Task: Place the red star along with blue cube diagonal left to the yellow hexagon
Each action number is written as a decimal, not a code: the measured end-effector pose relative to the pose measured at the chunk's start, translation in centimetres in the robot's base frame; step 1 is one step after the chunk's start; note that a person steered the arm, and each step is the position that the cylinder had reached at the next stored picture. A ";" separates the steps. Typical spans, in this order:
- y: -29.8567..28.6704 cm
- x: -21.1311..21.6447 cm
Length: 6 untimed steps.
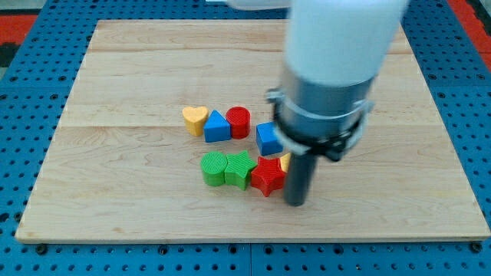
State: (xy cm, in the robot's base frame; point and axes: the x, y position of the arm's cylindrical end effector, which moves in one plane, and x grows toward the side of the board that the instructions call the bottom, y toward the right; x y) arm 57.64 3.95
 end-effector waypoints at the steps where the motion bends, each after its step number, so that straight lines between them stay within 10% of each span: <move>1: -2.2 1.1; 6: -3.4 -11.8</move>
